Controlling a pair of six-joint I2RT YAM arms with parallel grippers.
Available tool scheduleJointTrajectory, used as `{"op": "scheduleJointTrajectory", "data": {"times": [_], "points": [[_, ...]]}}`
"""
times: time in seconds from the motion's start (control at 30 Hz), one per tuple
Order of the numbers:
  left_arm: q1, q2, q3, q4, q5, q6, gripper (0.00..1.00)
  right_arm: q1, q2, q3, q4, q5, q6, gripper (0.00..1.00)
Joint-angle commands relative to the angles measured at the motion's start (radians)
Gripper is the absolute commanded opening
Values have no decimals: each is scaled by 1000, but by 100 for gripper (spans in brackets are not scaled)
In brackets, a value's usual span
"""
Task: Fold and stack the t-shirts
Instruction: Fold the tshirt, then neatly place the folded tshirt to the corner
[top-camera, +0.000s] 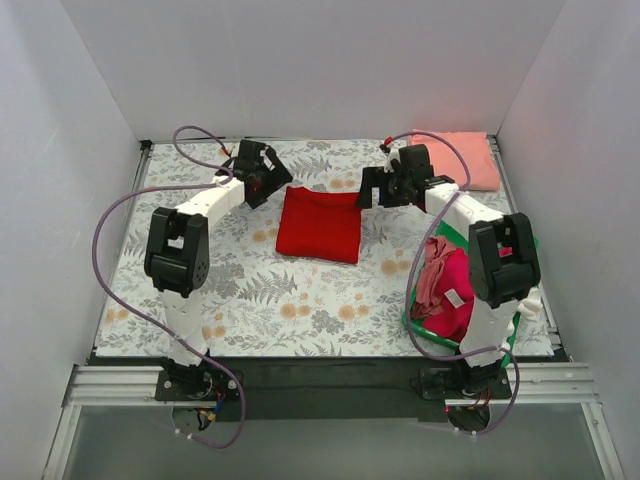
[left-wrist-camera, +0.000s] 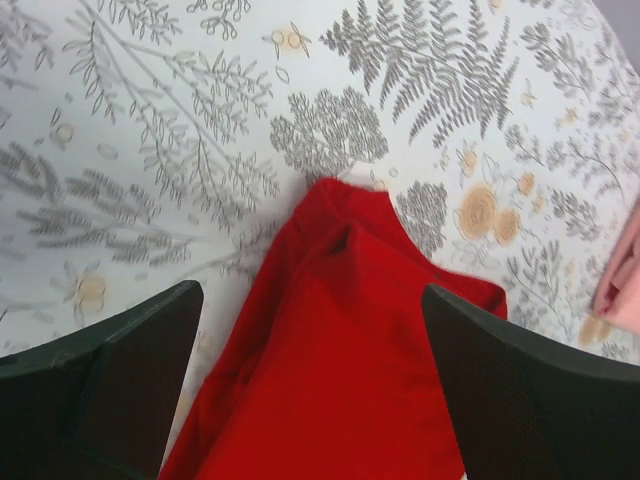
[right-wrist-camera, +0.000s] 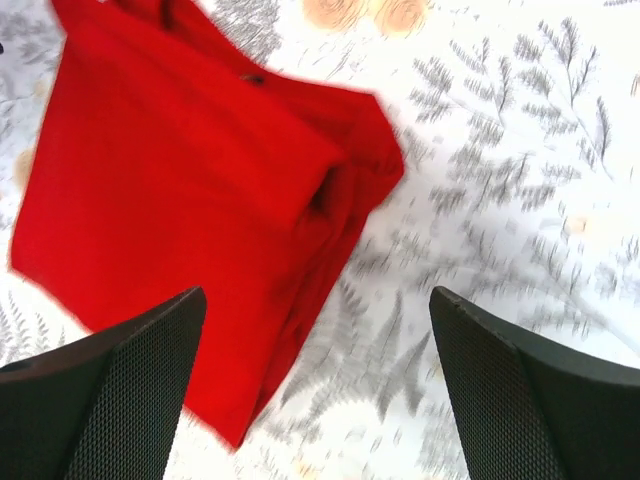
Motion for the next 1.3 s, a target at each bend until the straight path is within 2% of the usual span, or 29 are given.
{"op": "scheduleJointTrajectory", "data": {"times": [0.0,0.03,0.2,0.37,0.43,0.6,0.7,0.87,0.97,1.07,1.1,1.13,1.17,1.2,1.27], "points": [[-6,-218,-111,14,18,-1,91,29,-175,-120,88,40,12,98],[-7,-299,-195,29,14,-8,91,36,-197,-157,101,48,23,98],[-7,-500,-461,47,0,-76,92,78,-254,-298,144,82,58,98],[-9,-724,-748,46,14,-152,93,128,-221,-301,158,135,75,97],[-11,-789,-811,49,-2,-201,93,134,-184,-280,167,148,84,95],[-14,-947,-932,25,-23,-208,93,149,-83,-222,167,188,99,86],[-15,-1005,-963,-3,-22,-212,93,160,-35,-196,171,212,98,83],[-15,-1058,-1028,-26,-14,-215,94,172,30,-151,171,221,86,72],[-15,-1068,-1043,-42,-12,-216,94,180,68,-134,171,214,89,62],[-15,-1071,-1046,-55,-14,-212,94,189,89,-117,170,211,89,47],[-15,-1074,-1044,-60,-20,-211,94,191,105,-111,170,209,87,41],[-15,-1074,-1044,-68,-25,-206,95,192,111,-94,170,211,83,28],[-15,-1076,-1043,-72,-29,-203,94,195,118,-85,170,209,78,22],[-15,-1078,-1043,-81,-44,-203,95,194,128,-65,171,209,57,11],[-15,-1076,-1043,-95,-68,-203,95,197,134,-44,149,227,9,2]]}}
